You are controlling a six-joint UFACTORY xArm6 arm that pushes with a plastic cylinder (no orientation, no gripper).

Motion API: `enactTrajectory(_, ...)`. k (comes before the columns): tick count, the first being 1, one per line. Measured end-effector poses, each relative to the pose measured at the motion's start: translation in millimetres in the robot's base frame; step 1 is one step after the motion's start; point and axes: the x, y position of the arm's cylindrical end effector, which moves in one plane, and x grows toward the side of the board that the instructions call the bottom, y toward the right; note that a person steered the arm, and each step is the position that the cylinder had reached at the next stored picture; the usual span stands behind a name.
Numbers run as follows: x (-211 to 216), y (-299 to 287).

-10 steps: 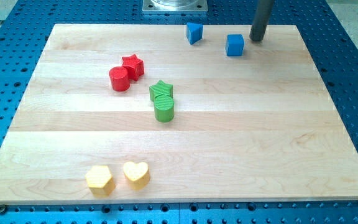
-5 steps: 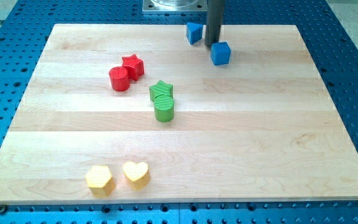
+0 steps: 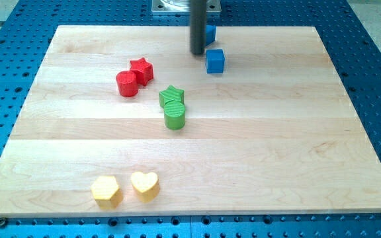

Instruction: Place the blue cube diagonally top right to the green star

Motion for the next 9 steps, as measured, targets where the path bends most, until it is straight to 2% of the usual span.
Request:
enactTrajectory(1,-2,41)
enactTrajectory(3,50,-28)
enactTrajectory(5,48,52)
enactTrajectory(9,41,70)
